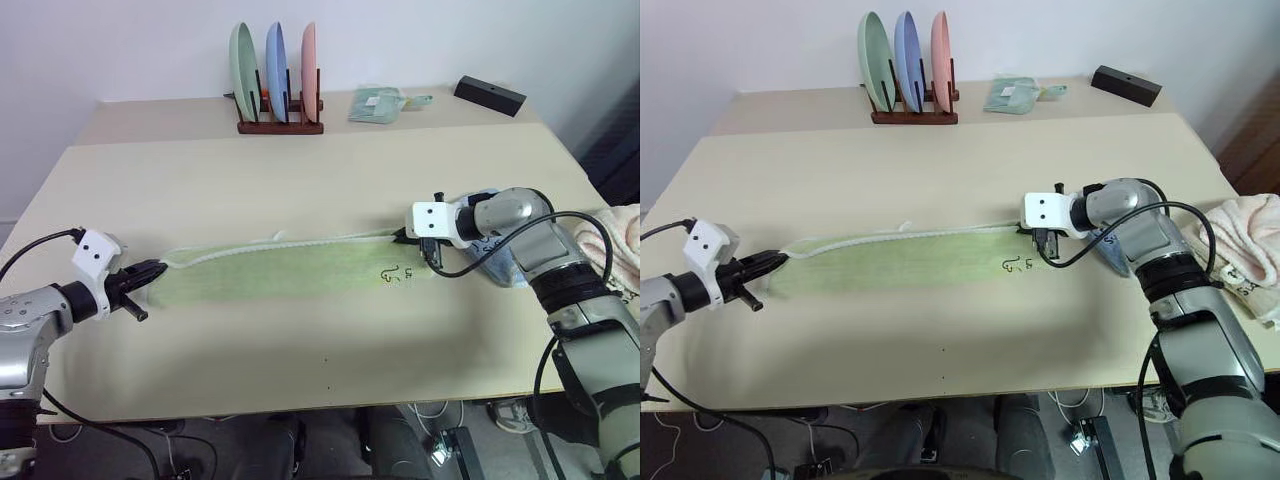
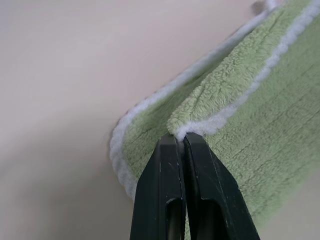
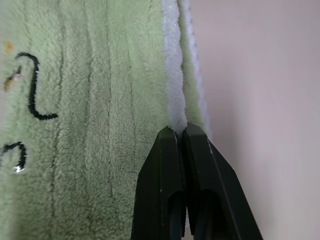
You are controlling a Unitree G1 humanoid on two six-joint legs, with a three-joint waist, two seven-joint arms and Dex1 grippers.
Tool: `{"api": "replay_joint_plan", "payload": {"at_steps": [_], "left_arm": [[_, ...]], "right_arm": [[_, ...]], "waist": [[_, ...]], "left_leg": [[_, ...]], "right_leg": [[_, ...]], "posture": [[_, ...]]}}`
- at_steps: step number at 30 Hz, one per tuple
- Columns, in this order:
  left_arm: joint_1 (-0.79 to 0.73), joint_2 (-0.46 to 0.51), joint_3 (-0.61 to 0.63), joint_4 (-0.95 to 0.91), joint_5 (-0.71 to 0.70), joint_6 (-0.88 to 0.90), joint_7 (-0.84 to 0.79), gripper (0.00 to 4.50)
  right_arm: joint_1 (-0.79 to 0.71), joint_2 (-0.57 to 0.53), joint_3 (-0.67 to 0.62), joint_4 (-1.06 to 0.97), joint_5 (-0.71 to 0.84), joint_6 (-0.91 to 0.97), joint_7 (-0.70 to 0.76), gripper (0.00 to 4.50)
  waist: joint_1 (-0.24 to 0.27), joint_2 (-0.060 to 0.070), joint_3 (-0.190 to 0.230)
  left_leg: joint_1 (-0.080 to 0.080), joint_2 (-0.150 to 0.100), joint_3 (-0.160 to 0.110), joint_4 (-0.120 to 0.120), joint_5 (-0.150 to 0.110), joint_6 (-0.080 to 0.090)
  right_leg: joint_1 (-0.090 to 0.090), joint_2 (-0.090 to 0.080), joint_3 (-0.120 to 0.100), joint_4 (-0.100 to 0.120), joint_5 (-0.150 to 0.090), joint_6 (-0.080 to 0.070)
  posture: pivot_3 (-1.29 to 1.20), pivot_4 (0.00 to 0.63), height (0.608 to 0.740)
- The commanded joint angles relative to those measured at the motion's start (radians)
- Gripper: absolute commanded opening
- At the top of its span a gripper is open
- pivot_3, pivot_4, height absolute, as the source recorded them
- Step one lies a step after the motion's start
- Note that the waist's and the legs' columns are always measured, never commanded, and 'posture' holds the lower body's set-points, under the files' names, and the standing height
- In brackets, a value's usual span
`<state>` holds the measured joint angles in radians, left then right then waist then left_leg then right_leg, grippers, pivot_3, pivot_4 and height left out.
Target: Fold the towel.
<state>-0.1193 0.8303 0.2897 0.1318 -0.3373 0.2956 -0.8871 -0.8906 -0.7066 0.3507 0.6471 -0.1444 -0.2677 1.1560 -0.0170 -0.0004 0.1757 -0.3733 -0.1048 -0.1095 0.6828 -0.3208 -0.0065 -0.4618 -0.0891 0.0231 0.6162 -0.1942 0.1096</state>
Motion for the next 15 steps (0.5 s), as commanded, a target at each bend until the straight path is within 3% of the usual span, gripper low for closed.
{"api": "replay_joint_plan", "payload": {"at_steps": [1, 5, 7, 8, 12, 13, 15], "left_arm": [[-0.033, -0.003, 0.002, 0.045, 0.027, -0.033, 0.025, 0.00], [-0.045, -0.009, 0.008, 0.071, 0.011, -0.014, 0.019, 0.00], [-0.044, -0.007, 0.011, 0.080, 0.008, 0.001, 0.024, 0.59], [-0.043, -0.007, 0.009, 0.084, 0.017, -0.007, 0.029, 0.85], [-0.058, -0.020, 0.014, 0.128, 0.071, -0.054, 0.123, 2.73], [-0.071, -0.027, 0.024, 0.146, 0.079, -0.065, 0.161, 3.17], [-0.094, -0.044, 0.050, 0.170, 0.071, -0.060, 0.216, 3.17]], "right_arm": [[-0.046, 0.025, -0.009, 0.084, -0.042, -0.075, -0.061, 0.03], [-0.065, 0.051, -0.019, 0.150, -0.067, -0.109, -0.111, 0.03], [-0.079, 0.063, -0.030, 0.181, -0.081, -0.118, -0.164, 0.00], [-0.085, 0.064, -0.032, 0.191, -0.093, -0.130, -0.191, 0.55], [-0.088, 0.049, -0.036, 0.194, -0.138, -0.163, -0.294, 2.18], [-0.086, 0.042, -0.043, 0.188, -0.146, -0.163, -0.321, 2.19], [-0.082, 0.028, -0.055, 0.174, -0.152, -0.160, -0.357, 2.19]], "waist": [[-0.001, 0.000, 0.000], [-0.001, 0.000, 0.000], [-0.001, 0.000, 0.000], [-0.001, 0.000, 0.000], [-0.001, 0.000, 0.000], [-0.001, 0.000, 0.000], [0.000, 0.000, 0.000]], "left_leg": [[0.000, 0.000, 0.000, 0.000, 0.000, 0.000], [0.000, 0.000, 0.000, 0.000, 0.000, 0.000], [0.000, 0.000, 0.000, 0.000, 0.000, 0.000], [0.000, 0.000, 0.000, 0.000, 0.000, 0.000], [0.000, 0.000, 0.000, 0.000, 0.000, -0.001], [0.000, 0.000, 0.000, 0.000, 0.000, -0.001], [0.000, -0.001, 0.000, 0.000, 0.000, -0.001]], "right_leg": [[0.000, 0.000, 0.000, 0.000, 0.000, 0.000], [0.000, 0.000, 0.000, 0.000, 0.000, 0.000], [0.000, 0.000, 0.000, 0.000, 0.000, 0.000], [0.000, 0.000, 0.000, 0.000, 0.000, 0.000], [-0.001, 0.000, 0.000, 0.001, 0.000, 0.000], [0.000, 0.000, 0.000, 0.001, 0.000, 0.000], [0.000, 0.000, 0.000, 0.001, 0.000, 0.000]], "posture": [[0.00, 0.150, 0.721], [0.00, 0.150, 0.721], [0.00, 0.150, 0.721], [0.00, 0.150, 0.721], [0.00, 0.150, 0.721], [0.00, 0.150, 0.721], [0.00, 0.150, 0.721]]}}
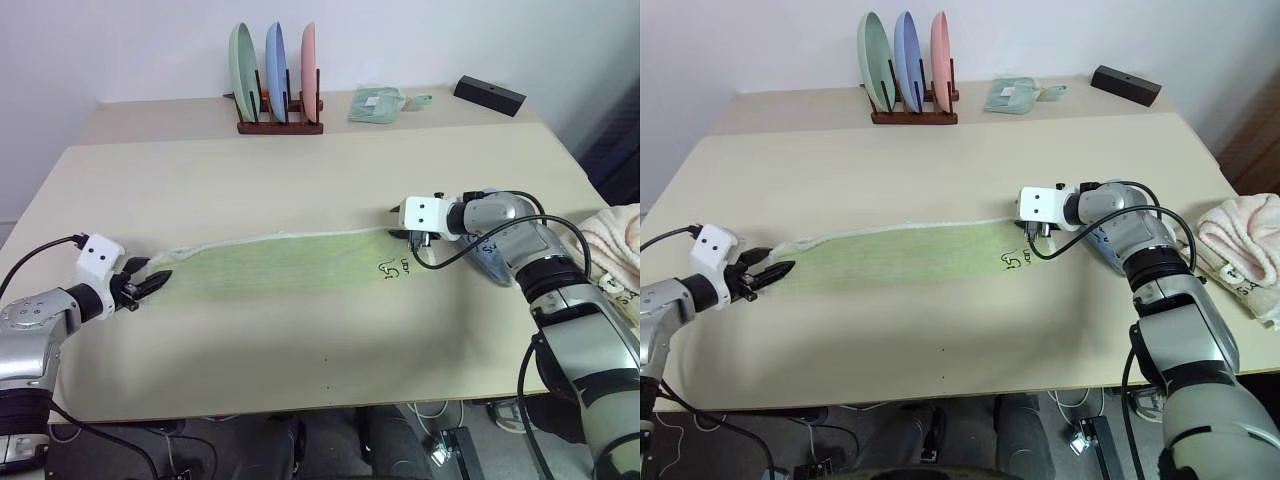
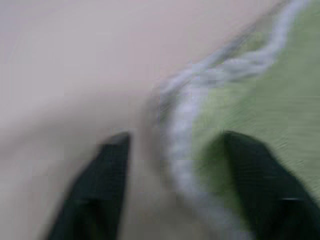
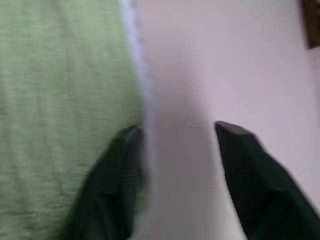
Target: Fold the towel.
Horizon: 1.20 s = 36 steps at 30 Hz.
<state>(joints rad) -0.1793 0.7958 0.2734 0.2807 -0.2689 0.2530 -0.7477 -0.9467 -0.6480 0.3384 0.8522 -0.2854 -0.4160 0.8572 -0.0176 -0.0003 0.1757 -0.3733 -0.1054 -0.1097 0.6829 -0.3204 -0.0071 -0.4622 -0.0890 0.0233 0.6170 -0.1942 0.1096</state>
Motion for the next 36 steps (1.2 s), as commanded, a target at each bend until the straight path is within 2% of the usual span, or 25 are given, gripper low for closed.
{"api": "replay_joint_plan", "payload": {"at_steps": [1, 6, 9, 12, 15, 18, 22, 24, 28, 36], "left_arm": [[-0.043, -0.018, 0.078, 0.030, 0.014, -0.044, 0.117, 3.17], [-0.077, -0.066, 0.145, 0.047, 0.002, -0.045, 0.261, 3.17], [-0.049, -0.087, 0.159, -0.027, -0.035, -0.021, 0.247, 3.20], [-0.004, -0.100, 0.151, -0.129, -0.065, -0.016, 0.204, 3.20], [0.011, -0.111, 0.131, -0.220, -0.094, -0.013, 0.160, 3.20], [0.021, -0.119, 0.102, -0.289, -0.111, -0.001, 0.121, 3.20], [0.016, -0.150, -0.039, -0.474, -0.170, 0.065, 0.033, 3.20], [0.014, -0.168, -0.086, -0.537, -0.192, 0.099, 0.018, 3.20], [0.024, -0.184, -0.241, -0.663, -0.191, 0.116, -0.057, 3.20], [0.031, -0.213, -0.338, -0.716, -0.200, 0.126, -0.105, 3.20]], "right_arm": [[-0.018, -0.042, -0.053, -0.047, -0.011, -0.007, -0.071, 2.19], [0.073, -0.097, -0.158, -0.222, 0.091, 0.110, -0.058, 2.19], [0.221, -0.129, -0.268, -0.504, 0.281, 0.373, 0.056, 3.06], [0.401, -0.157, -0.377, -0.807, 0.494, 0.670, 0.123, 4.42], [0.578, -0.161, -0.486, -1.058, 0.727, 0.945, 0.137, 4.42], [0.666, -0.163, -0.537, -1.169, 0.818, 1.067, 0.111, 4.42], [0.787, -0.047, -0.659, -1.266, 1.082, 1.374, -0.062, 4.42], [0.816, -0.010, -0.674, -1.284, 1.121, 1.457, -0.145, 4.42], [0.821, 0.147, -0.733, -1.274, 1.190, 1.603, -0.401, 4.42], [0.701, 0.336, -0.834, -1.155, 1.236, 1.716, -0.703, 4.42]], "waist": [[0.002, 0.000, 0.000], [0.004, 0.000, 0.000], [0.005, 0.000, 0.000], [0.006, 0.000, 0.000], [0.011, 0.000, -0.001], [0.010, -0.001, -0.001], [0.012, -0.004, -0.003], [0.014, -0.004, -0.003], [0.009, -0.003, -0.003], [0.008, -0.002, -0.004]], "left_leg": [[0.000, 0.000, 0.000, 0.000, 0.000, 0.000], [0.000, 0.000, -0.001, 0.000, 0.000, 0.000], [0.000, 0.000, -0.001, 0.000, 0.000, 0.000], [-0.001, 0.000, -0.001, 0.000, 0.000, 0.000], [-0.001, 0.000, -0.002, 0.001, 0.000, 0.001], [0.001, -0.001, -0.002, 0.001, -0.003, 0.005], [0.001, 0.000, -0.002, 0.001, -0.003, 0.005], [0.001, -0.001, -0.002, 0.001, -0.002, 0.004], [0.001, -0.001, -0.002, 0.001, -0.002, 0.004], [0.001, -0.001, -0.001, 0.000, -0.001, 0.001]], "right_leg": [[0.000, 0.000, 0.000, 0.000, 0.000, 0.000], [0.000, 0.000, 0.000, 0.000, 0.000, 0.000], [0.000, 0.000, 0.000, 0.000, 0.000, 0.000], [0.000, -0.002, 0.000, -0.001, 0.000, 0.000], [0.002, -0.003, 0.000, -0.001, 0.000, 0.000], [0.003, -0.004, 0.000, 0.000, 0.000, 0.000], [0.004, -0.004, 0.000, 0.000, 0.001, 0.000], [0.004, -0.004, 0.000, 0.000, 0.001, 0.000], [0.003, -0.004, 0.000, 0.000, 0.001, 0.000], [0.003, -0.002, 0.001, 0.000, 0.001, 0.000]], "posture": [[0.00, 0.150, 0.721], [0.00, 0.150, 0.721], [0.00, 0.150, 0.721], [0.00, 0.150, 0.721], [0.00, 0.150, 0.721], [0.00, 0.150, 0.721], [0.00, 0.150, 0.721], [0.00, 0.150, 0.721], [0.00, 0.150, 0.721], [0.00, 0.150, 0.721]]}}
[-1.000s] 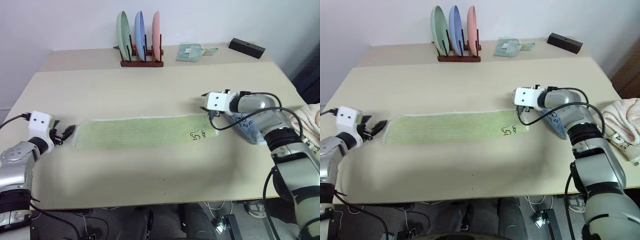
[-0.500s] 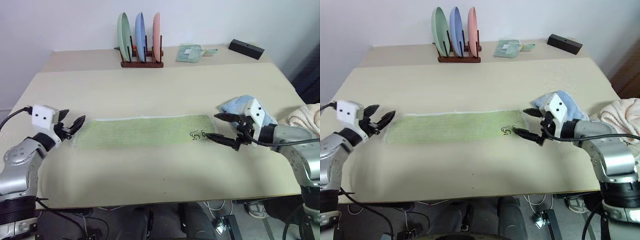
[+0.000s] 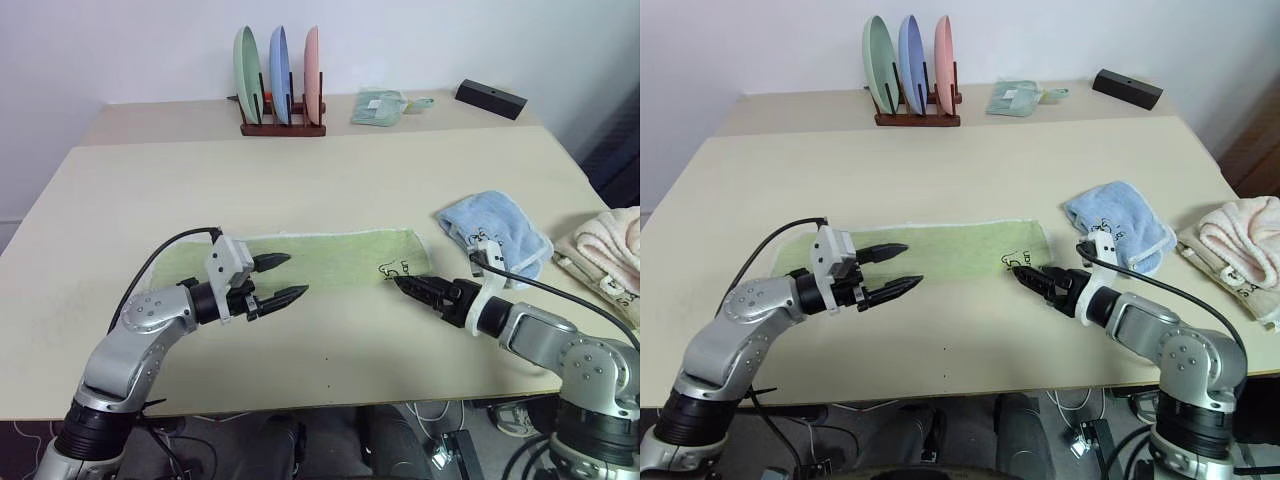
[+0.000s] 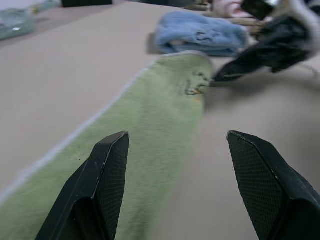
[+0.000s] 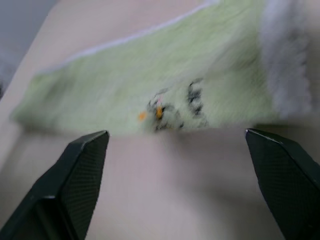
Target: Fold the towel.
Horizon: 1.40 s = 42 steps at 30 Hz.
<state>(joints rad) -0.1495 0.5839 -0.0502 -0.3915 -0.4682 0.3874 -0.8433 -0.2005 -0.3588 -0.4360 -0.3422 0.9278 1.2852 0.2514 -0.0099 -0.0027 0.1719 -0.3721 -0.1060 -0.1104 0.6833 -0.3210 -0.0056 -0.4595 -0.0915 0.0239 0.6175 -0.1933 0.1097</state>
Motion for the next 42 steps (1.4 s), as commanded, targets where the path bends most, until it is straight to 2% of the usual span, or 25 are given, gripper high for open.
{"api": "replay_joint_plan", "payload": {"at_steps": [1, 6, 7, 9, 13, 16, 22, 27, 31, 33, 36, 39, 42], "left_arm": [[0.003, -0.003, -0.018, -0.048, 0.000, -0.007, -0.007, 3.20], [0.015, -0.009, -0.030, -0.065, 0.003, -0.004, 0.001, 3.20], [0.021, -0.012, -0.033, -0.069, 0.004, -0.005, 0.005, 3.20], [0.032, -0.015, -0.036, -0.076, 0.007, -0.008, 0.013, 3.20], [0.046, -0.023, -0.038, -0.074, 0.012, -0.014, 0.026, 3.20], [0.042, -0.035, -0.039, -0.048, 0.022, -0.023, 0.034, 3.20], [0.022, -0.052, -0.031, 0.022, 0.043, -0.043, 0.037, 3.20], [0.010, -0.048, -0.025, 0.061, 0.065, -0.064, 0.038, 3.20], [0.008, -0.048, -0.020, 0.075, 0.071, -0.076, 0.035, 3.20], [0.009, -0.048, -0.020, 0.078, 0.078, -0.083, 0.039, 3.20], [0.011, -0.056, -0.023, 0.076, 0.084, -0.086, 0.050, 3.20], [0.033, -0.079, -0.028, 0.038, 0.082, -0.073, 0.086, 3.20], [0.064, -0.091, -0.022, 0.002, 0.082, -0.063, 0.115, 3.20]], "right_arm": [[-0.072, 0.071, -0.082, 0.069, 0.025, 0.014, -0.134, 4.42], [-0.172, 0.153, -0.161, 0.175, 0.036, -0.003, -0.276, 4.42], [-0.182, 0.158, -0.156, 0.177, 0.037, -0.006, -0.283, 4.19], [-0.195, 0.166, -0.155, 0.178, 0.047, -0.012, -0.302, 3.56], [-0.198, 0.160, -0.164, 0.150, 0.069, -0.015, -0.337, 1.65], [-0.194, 0.142, -0.193, 0.116, 0.095, -0.018, -0.364, 0.03], [-0.177, 0.066, -0.253, 0.035, 0.196, 0.002, -0.399, 0.03], [-0.140, -0.115, -0.209, -0.005, 0.179, -0.008, -0.316, 0.03], [-0.156, -0.308, 0.025, -0.094, 0.072, -0.058, -0.138, 0.03], [-0.192, -0.347, 0.178, -0.137, 0.018, -0.096, -0.061, 0.03], [-0.256, -0.300, 0.331, -0.119, -0.049, -0.153, -0.010, 0.03], [-0.297, -0.236, 0.549, -0.044, -0.189, -0.233, 0.040, 0.03], [-0.304, -0.176, 0.645, 0.009, -0.277, -0.292, 0.065, 0.03]], "waist": [[-0.001, 0.000, 0.000], [-0.001, 0.000, -0.001], [0.001, 0.000, -0.001], [0.000, 0.000, -0.001], [-0.002, 0.001, -0.001], [-0.002, 0.001, -0.001], [-0.001, 0.001, -0.001], [0.000, 0.001, -0.001], [-0.005, 0.002, -0.001], [-0.010, 0.002, -0.001], [-0.005, 0.001, -0.001], [0.002, 0.000, -0.002], [0.003, -0.001, -0.003]], "left_leg": [[0.000, 0.000, 0.000, 0.000, 0.000, 0.000], [0.000, 0.000, 0.000, 0.000, 0.000, 0.000], [0.000, 0.000, 0.000, 0.000, 0.000, 0.000], [0.000, 0.000, 0.000, 0.000, 0.000, 0.000], [0.000, 0.000, 0.000, 0.000, -0.001, 0.002], [0.000, 0.000, 0.000, 0.000, -0.001, 0.003], [0.000, 0.000, 0.000, 0.000, -0.002, 0.004], [0.000, 0.000, 0.000, 0.000, -0.002, 0.005], [0.000, 0.001, 0.002, 0.000, -0.003, 0.006], [0.000, 0.002, 0.002, 0.000, -0.003, 0.006], [0.001, 0.003, 0.002, 0.000, -0.003, 0.005], [0.000, 0.002, 0.002, 0.000, -0.002, 0.003], [-0.001, 0.001, 0.001, 0.001, 0.000, 0.001]], "right_leg": [[0.000, 0.001, 0.000, 0.000, 0.000, 0.000], [0.000, 0.002, 0.000, 0.000, 0.000, 0.000], [0.000, 0.002, 0.000, 0.000, 0.000, 0.000], [0.001, 0.001, 0.000, 0.000, 0.000, 0.000], [0.000, 0.002, 0.000, 0.000, 0.000, 0.000], [0.000, 0.002, 0.000, 0.000, 0.000, 0.000], [0.000, 0.002, 0.000, 0.000, 0.000, 0.000], [0.001, 0.002, 0.000, 0.000, 0.000, 0.000], [0.000, 0.002, 0.001, 0.000, 0.000, 0.000], [0.000, 0.003, 0.001, 0.000, 0.000, 0.000], [0.000, 0.004, 0.000, -0.001, 0.000, 0.000], [0.001, 0.003, 0.000, -0.001, 0.000, 0.000], [0.000, 0.002, 0.000, -0.003, 0.000, 0.000]], "posture": [[0.00, 0.150, 0.721], [0.00, 0.150, 0.721], [0.00, 0.150, 0.721], [0.00, 0.150, 0.721], [0.00, 0.150, 0.721], [0.00, 0.150, 0.721], [0.00, 0.150, 0.721], [0.00, 0.150, 0.721], [0.00, 0.150, 0.721], [0.00, 0.150, 0.721], [0.00, 0.150, 0.721], [0.00, 0.150, 0.721], [0.00, 0.150, 0.721]]}}
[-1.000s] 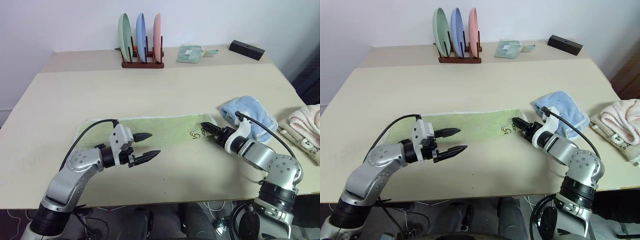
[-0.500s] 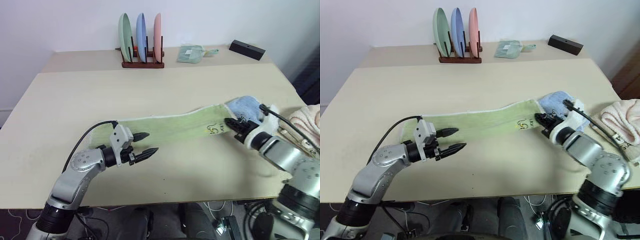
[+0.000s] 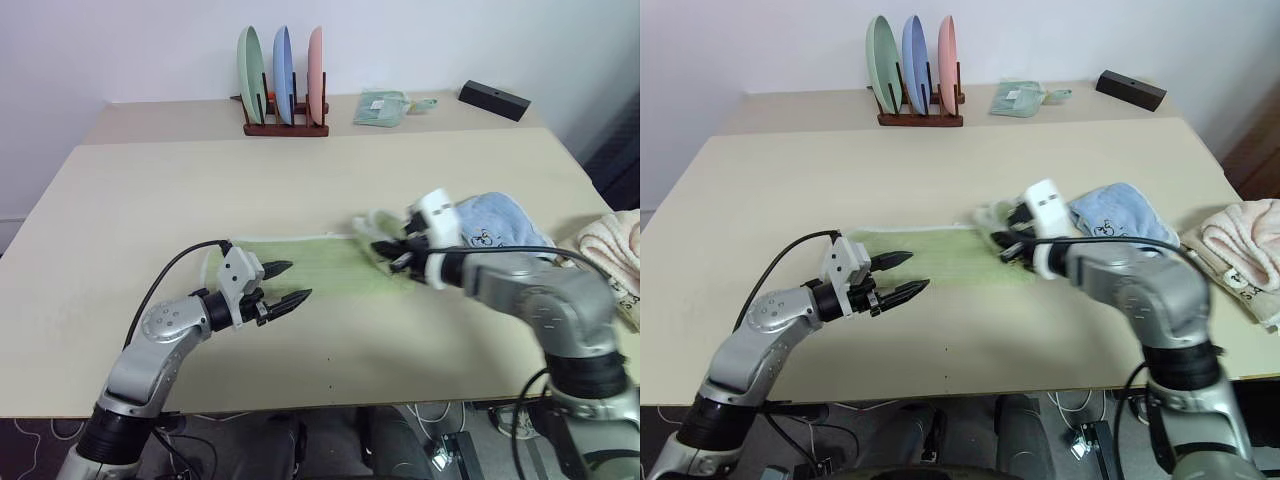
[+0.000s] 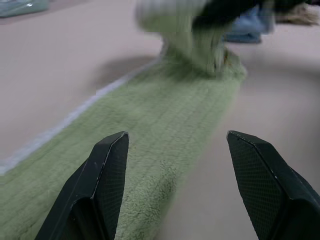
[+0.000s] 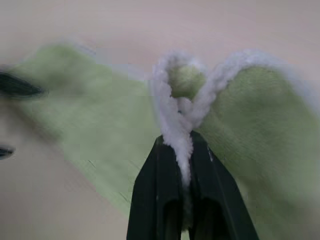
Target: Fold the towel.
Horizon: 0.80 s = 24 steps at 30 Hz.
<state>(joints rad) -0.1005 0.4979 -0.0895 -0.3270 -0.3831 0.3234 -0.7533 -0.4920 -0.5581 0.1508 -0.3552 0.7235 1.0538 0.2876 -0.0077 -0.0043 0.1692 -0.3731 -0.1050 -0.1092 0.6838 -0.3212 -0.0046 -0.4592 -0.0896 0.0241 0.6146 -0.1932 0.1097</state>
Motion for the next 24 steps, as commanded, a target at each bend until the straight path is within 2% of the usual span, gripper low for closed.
{"api": "replay_joint_plan", "payload": {"at_steps": [1, 8, 11, 16, 20, 23, 24], "left_arm": [[0.021, -0.007, 0.020, -0.072, -0.004, 0.007, 0.034, 3.20], [0.048, -0.006, 0.019, -0.096, -0.002, 0.014, 0.055, 3.20], [0.044, -0.003, 0.019, -0.110, -0.005, 0.029, 0.063, 3.20], [0.023, 0.009, 0.042, -0.126, -0.023, 0.067, 0.074, 3.20], [0.015, 0.016, 0.113, -0.123, -0.057, 0.102, 0.100, 3.20], [0.031, 0.023, 0.165, -0.114, -0.071, 0.110, 0.110, 3.20], [0.037, 0.026, 0.177, -0.113, -0.073, 0.110, 0.110, 3.20]], "right_arm": [[-0.013, 0.038, 0.064, 0.032, -0.083, -0.068, 0.037, 0.03], [-0.013, 0.080, 0.073, 0.060, -0.140, -0.080, 0.089, 0.03], [-0.005, 0.080, 0.060, 0.032, -0.126, -0.073, 0.135, 0.97], [0.020, 0.031, 0.005, -0.065, -0.100, -0.119, 0.240, 3.43], [0.054, -0.034, -0.076, -0.109, -0.063, -0.167, 0.345, 3.43], [0.058, -0.040, -0.149, -0.078, -0.031, -0.189, 0.382, 2.46], [0.054, -0.037, -0.166, -0.061, -0.025, -0.188, 0.385, 2.00]], "waist": [[0.001, 0.000, 0.000], [-0.003, 0.000, 0.000], [-0.003, 0.000, 0.000], [0.000, 0.000, 0.000], [0.000, 0.000, 0.000], [-0.003, 0.000, 0.000], [-0.004, 0.000, 0.000]], "left_leg": [[-0.001, -0.001, 0.000, 0.000, 0.000, 0.000], [0.000, 0.000, 0.000, 0.000, 0.000, 0.000], [0.000, 0.000, 0.000, 0.000, 0.000, 0.000], [0.000, 0.000, 0.000, 0.000, 0.000, 0.000], [0.000, -0.001, -0.001, 0.000, -0.001, 0.002], [0.000, 0.000, -0.001, 0.000, -0.001, 0.002], [0.000, 0.000, -0.001, 0.000, -0.001, 0.002]], "right_leg": [[-0.001, 0.000, 0.000, 0.000, 0.000, 0.000], [-0.001, 0.000, 0.000, 0.000, 0.000, 0.000], [-0.001, 0.000, 0.000, 0.000, 0.000, 0.000], [-0.001, 0.000, 0.000, 0.000, 0.000, 0.000], [0.000, 0.000, -0.001, 0.000, 0.000, 0.000], [0.000, 0.000, -0.001, 0.000, 0.000, 0.000], [0.000, 0.000, -0.001, 0.000, 0.000, 0.000]], "posture": [[0.00, 0.150, 0.721], [0.00, 0.150, 0.721], [0.00, 0.150, 0.721], [0.00, 0.150, 0.721], [0.00, 0.150, 0.721], [0.00, 0.150, 0.721], [0.00, 0.150, 0.721]]}}
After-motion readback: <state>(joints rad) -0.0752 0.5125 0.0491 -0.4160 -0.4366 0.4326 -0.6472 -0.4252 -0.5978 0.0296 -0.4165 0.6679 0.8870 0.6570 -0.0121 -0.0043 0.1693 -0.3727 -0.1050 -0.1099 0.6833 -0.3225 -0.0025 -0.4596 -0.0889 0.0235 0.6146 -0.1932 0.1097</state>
